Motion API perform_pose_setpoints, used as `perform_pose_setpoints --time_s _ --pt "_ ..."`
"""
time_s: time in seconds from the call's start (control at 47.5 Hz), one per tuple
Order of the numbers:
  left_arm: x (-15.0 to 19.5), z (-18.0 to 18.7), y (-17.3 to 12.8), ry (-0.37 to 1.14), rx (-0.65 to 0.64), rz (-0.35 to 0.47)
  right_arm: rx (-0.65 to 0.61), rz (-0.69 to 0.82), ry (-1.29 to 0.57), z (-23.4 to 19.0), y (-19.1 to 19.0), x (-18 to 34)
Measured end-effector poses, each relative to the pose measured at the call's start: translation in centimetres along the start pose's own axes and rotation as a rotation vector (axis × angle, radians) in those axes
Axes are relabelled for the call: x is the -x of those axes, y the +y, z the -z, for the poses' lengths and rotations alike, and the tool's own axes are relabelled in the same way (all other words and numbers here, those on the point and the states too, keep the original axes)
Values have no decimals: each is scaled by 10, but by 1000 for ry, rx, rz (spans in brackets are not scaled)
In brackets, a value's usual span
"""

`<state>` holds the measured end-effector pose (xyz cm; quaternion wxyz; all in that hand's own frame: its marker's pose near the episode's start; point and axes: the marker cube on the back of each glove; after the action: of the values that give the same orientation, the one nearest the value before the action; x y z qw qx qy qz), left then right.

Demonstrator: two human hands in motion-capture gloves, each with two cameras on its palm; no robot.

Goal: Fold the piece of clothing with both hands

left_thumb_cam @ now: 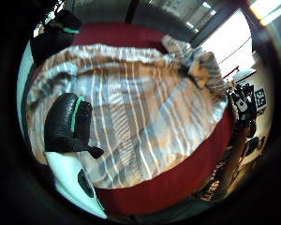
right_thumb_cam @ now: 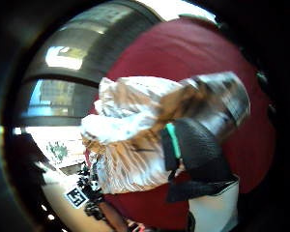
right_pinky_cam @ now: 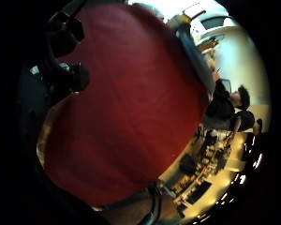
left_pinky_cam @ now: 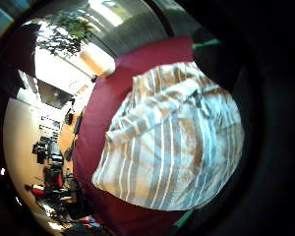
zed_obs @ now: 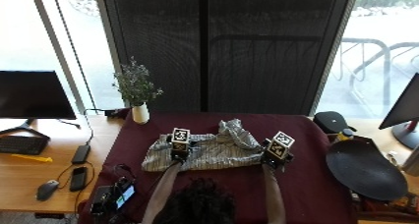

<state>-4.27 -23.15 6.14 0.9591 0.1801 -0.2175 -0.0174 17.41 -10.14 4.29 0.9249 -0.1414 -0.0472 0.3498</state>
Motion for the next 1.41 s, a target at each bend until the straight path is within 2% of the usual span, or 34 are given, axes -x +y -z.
perform_pose_setpoints --time_s 0.042,0.105,0.147,0.189,0.252,0.316,0.358,0.4,0.526,0.61,0.715,0.799,0.863,0.926,0.968,1.031,1.178,1.262,1.325,1.367,1.409 --pt "-1 -8 13 -21 96 -7 4 6 -51 -5 -4 -5" --pt "-17 -18 32 70 236 -26 23 21 -138 -11 -8 -6" --pt "-26 -24 37 123 270 -35 43 18 -169 -14 -9 -7" --pt "-33 -30 42 163 303 -36 99 -12 -154 -20 -10 -11" --pt "-40 -38 60 215 448 -25 117 -119 -68 -32 -22 -24" --pt "-43 -34 80 272 619 -13 44 -82 -119 -32 -28 -15" --pt "-43 -32 86 312 664 -8 -42 -15 -200 -27 -29 -3" --pt "-44 -31 88 338 680 -4 -62 4 -268 -28 -31 5" --pt "-43 -34 85 334 650 2 -36 111 -531 -34 -41 32" --pt "-41 -34 84 324 653 2 14 177 -672 -27 -29 43" --pt "-36 -27 85 314 758 1 -52 116 -764 -9 -20 43" --pt "-29 -6 74 355 805 -7 -45 43 -825 13 -8 47" --pt "-17 16 57 361 758 -6 -110 18 -832 33 -4 57" --pt "-2 34 32 325 607 -12 -183 33 -820 52 1 73" --pt "9 45 24 279 575 -4 -220 56 -810 62 5 85" --pt "25 65 14 232 559 12 -265 173 -835 79 15 113" --pt "62 105 -24 291 329 70 -482 589 -806 97 23 220" --pt "75 107 -11 332 448 84 -425 671 -710 66 8 273" --pt "86 106 -6 330 466 103 -406 746 -652 65 48 303" --pt "97 112 -1 306 465 129 -448 798 -598 70 78 319" --pt "105 100 1 300 470 152 -489 854 -546 70 106 335"
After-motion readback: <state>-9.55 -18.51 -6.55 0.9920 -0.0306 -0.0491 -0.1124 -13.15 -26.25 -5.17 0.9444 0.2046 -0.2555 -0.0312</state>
